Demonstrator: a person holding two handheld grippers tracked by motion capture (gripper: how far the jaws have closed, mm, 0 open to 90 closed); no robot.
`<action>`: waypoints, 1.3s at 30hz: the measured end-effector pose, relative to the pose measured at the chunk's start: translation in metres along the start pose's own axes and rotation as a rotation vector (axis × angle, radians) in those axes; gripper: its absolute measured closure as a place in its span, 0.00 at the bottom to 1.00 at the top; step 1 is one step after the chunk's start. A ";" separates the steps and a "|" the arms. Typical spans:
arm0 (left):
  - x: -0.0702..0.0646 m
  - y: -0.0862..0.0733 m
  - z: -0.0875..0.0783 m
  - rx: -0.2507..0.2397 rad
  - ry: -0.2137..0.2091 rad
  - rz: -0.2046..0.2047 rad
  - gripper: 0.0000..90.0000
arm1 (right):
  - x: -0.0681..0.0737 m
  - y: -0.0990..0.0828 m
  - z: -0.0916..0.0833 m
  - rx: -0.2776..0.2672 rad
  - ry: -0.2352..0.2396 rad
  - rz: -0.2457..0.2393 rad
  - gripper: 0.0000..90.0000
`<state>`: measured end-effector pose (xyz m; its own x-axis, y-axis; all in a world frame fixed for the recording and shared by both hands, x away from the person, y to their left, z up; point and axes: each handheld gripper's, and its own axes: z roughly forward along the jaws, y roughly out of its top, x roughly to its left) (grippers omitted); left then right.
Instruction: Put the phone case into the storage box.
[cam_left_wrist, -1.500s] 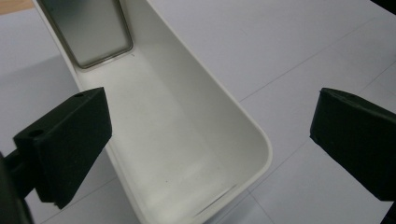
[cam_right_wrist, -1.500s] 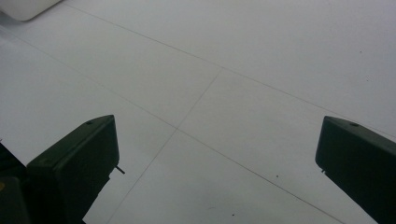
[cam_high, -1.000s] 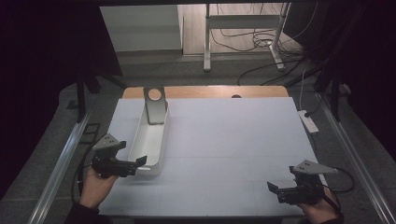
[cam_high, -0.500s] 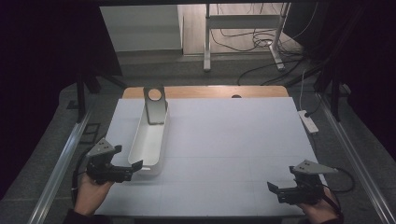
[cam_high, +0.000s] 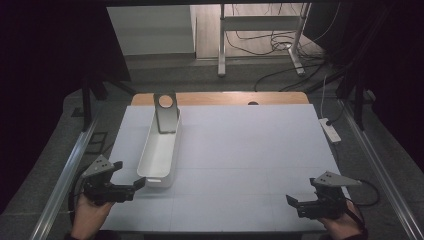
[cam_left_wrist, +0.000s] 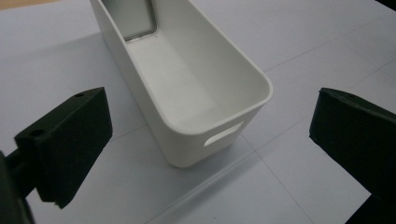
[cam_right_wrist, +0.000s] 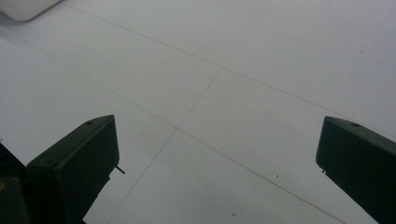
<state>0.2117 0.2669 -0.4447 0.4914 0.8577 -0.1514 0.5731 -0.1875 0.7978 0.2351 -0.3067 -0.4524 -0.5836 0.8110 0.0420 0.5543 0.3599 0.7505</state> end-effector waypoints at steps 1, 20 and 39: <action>0.000 -0.001 -0.001 -0.001 0.001 -0.005 0.00 | 0.000 0.000 0.000 0.000 0.000 0.000 0.00; 0.003 -0.021 -0.011 -0.004 0.036 -0.023 0.00 | 0.000 0.000 0.000 -0.003 -0.004 0.001 0.00; -0.001 -0.040 -0.015 0.022 0.075 -0.016 0.00 | 0.000 0.000 0.000 -0.004 -0.003 0.000 0.00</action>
<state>0.1786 0.2808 -0.4678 0.4322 0.8938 -0.1197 0.5954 -0.1832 0.7823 0.2349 -0.3068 -0.4524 -0.5814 0.8126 0.0402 0.5520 0.3577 0.7532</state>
